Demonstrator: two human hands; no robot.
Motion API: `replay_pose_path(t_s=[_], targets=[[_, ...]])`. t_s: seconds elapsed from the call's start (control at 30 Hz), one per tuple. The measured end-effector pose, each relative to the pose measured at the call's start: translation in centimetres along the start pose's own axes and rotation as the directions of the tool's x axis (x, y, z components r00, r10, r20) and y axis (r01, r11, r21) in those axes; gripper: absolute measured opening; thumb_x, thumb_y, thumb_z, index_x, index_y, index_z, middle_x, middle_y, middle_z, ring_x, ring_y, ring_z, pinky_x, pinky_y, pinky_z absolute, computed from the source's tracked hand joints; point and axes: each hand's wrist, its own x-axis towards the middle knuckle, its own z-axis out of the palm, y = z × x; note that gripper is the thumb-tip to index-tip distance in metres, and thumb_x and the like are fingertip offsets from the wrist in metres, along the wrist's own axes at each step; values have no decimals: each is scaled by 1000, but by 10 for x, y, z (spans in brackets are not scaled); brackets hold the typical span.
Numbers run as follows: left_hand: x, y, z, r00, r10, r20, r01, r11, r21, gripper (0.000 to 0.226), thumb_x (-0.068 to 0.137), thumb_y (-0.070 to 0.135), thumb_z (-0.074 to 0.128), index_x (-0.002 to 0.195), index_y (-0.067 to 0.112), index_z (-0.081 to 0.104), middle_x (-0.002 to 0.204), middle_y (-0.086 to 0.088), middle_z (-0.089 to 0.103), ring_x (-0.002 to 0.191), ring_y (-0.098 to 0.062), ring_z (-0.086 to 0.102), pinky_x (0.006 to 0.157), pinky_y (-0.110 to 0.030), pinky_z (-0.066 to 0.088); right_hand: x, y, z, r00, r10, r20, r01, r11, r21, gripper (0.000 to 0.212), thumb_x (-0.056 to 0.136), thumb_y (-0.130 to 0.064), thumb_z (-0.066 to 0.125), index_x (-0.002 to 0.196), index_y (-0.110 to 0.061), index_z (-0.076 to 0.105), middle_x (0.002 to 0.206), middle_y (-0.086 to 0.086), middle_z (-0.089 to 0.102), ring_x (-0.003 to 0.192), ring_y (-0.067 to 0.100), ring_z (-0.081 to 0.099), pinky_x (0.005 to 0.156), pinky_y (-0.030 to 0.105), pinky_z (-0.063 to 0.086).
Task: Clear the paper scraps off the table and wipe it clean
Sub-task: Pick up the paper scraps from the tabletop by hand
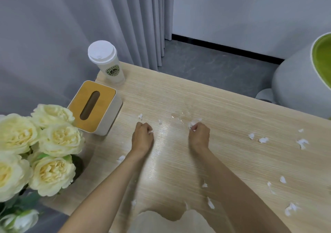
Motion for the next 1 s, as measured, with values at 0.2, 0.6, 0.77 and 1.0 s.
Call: replay_pose_path(t_s=[0.2, 0.6, 0.77, 1.0], targets=[[19, 8, -15, 969, -65, -238, 61, 998, -24, 17, 88, 14, 58, 106, 16, 57, 105, -3, 60, 102, -24, 56, 89, -38, 40, -37, 21, -11, 999, -38, 38, 33, 992, 118, 17, 79, 6, 57, 75, -9, 63, 67, -7, 55, 71, 14, 52, 68, 21, 36], [23, 33, 7, 999, 47, -14, -49, 985, -166, 10, 88, 14, 59, 99, 14, 58, 97, 2, 50, 85, -15, 50, 72, -26, 38, -7, 6, -8, 998, -41, -47, 49, 979, 197, 28, 86, 0, 53, 113, -7, 57, 97, 8, 65, 89, 22, 61, 74, 32, 50], [24, 33, 21, 998, 68, 3, -68, 998, -17, 5, 91, 12, 55, 96, 11, 56, 96, -1, 49, 85, -19, 51, 70, -29, 39, 11, -7, -1, 1000, -30, -8, 31, 987, 159, 22, 84, 0, 53, 102, -10, 60, 98, 11, 65, 89, 25, 63, 78, 36, 53], [7, 24, 19, 995, -11, -96, -5, 988, -156, 7, 91, 12, 55, 93, 8, 60, 103, 0, 46, 82, -17, 52, 72, -26, 39, 6, 5, -23, 989, 141, -47, -127, 966, 225, 10, 84, 1, 60, 87, 0, 69, 90, 10, 66, 53, 8, 55, 53, 15, 41]])
